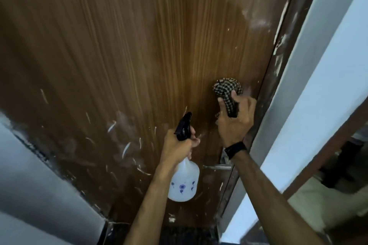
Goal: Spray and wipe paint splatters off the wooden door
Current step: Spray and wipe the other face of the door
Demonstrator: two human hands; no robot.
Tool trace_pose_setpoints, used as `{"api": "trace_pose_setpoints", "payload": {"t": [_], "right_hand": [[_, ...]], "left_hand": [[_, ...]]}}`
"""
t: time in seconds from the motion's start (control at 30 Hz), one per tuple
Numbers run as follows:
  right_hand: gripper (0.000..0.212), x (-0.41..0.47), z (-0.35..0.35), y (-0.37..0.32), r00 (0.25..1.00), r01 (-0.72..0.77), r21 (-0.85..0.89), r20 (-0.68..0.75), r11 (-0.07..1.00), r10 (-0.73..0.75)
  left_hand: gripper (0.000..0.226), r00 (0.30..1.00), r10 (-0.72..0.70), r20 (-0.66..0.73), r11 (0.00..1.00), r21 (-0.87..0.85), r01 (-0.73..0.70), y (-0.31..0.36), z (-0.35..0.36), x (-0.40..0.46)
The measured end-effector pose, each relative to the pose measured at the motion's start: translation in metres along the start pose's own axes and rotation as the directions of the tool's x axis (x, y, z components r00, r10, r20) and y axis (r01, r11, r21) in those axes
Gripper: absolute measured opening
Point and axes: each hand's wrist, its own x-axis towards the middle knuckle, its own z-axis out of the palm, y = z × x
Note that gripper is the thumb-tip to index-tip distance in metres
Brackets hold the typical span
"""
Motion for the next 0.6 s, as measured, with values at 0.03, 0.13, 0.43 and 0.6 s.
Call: {"api": "trace_pose_setpoints", "payload": {"t": [0.03,0.13,0.43,0.6], "right_hand": [[0.037,-0.007,0.001,-0.002,0.995,-0.091,0.015,0.030,0.996,0.091],[0.042,-0.024,0.001,-0.005,0.973,-0.229,-0.023,0.033,0.973,0.230],[0.043,-0.070,-0.013,0.013,0.885,-0.461,-0.122,0.017,0.879,0.466],[0.039,-0.097,-0.025,0.029,0.819,-0.526,-0.219,0.130,0.822,0.559]], "left_hand": [[0.019,1.000,-0.013,-0.007,1.000,-0.001,0.013,-0.008,-0.005,0.001],[0.018,0.999,-0.033,-0.012,0.999,-0.010,0.033,-0.026,-0.014,0.001],[0.018,0.995,-0.104,0.011,0.991,0.088,0.102,-0.072,-0.027,0.005],[0.015,0.988,-0.152,0.004,0.973,0.178,0.149,-0.093,-0.021,0.003]]}}
